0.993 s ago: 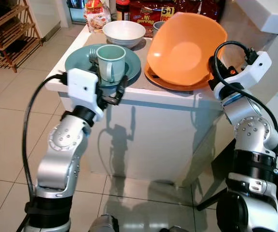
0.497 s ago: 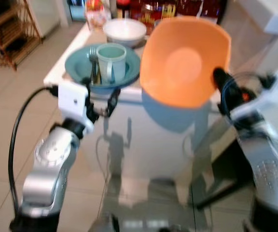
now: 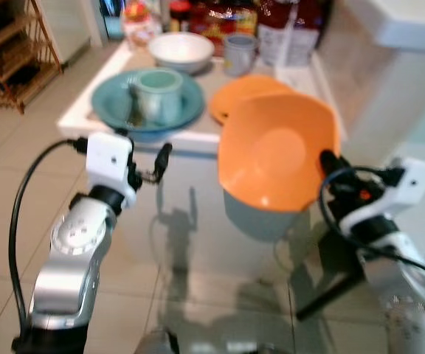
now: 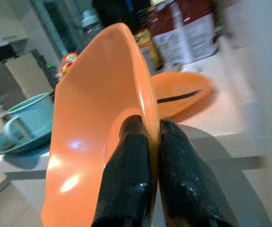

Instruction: Setting the table

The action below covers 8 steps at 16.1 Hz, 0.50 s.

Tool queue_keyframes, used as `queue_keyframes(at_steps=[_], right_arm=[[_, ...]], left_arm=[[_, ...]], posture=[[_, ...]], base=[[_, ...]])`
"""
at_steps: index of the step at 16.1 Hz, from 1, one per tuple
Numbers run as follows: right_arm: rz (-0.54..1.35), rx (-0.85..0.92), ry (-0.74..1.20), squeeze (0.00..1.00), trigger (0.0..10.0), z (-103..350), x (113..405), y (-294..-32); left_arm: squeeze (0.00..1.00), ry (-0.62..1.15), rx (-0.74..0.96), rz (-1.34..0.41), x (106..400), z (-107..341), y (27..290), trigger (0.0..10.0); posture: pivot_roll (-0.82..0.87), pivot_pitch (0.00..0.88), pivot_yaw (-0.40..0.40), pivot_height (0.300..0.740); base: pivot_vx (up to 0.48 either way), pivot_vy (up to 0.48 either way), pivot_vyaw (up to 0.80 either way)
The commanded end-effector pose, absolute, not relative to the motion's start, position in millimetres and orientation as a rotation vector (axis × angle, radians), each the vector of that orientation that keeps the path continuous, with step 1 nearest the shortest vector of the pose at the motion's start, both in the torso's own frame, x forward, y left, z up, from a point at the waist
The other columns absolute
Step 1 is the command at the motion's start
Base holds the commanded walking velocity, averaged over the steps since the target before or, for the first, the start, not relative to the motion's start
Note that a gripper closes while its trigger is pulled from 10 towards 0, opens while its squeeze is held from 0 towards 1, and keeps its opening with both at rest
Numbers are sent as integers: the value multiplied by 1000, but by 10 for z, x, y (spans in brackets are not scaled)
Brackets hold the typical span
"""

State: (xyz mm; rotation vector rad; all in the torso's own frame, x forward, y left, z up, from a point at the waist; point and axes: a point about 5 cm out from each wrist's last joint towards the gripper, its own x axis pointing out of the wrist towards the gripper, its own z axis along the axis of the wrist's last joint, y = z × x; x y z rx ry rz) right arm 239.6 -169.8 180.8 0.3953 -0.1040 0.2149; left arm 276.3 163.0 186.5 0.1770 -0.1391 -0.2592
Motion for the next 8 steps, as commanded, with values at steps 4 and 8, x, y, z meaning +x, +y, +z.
queue_keyframes(at_steps=[4, 8], right_arm=[[138, 338, -179, 0, 10000, 1902, 2463, -1775], [135, 297, -196, 0, 10000, 1923, 2504, -1785]], left_arm=[[0, -135, 186, -277, 2827, 1876, 1515, 10000], [0, -139, 199, -276, 2854, 1886, 1476, 10000]], posture=[[76, 87, -7, 740], [73, 89, -16, 740]], base=[[0, -480, 0], [0, -480, 0]])
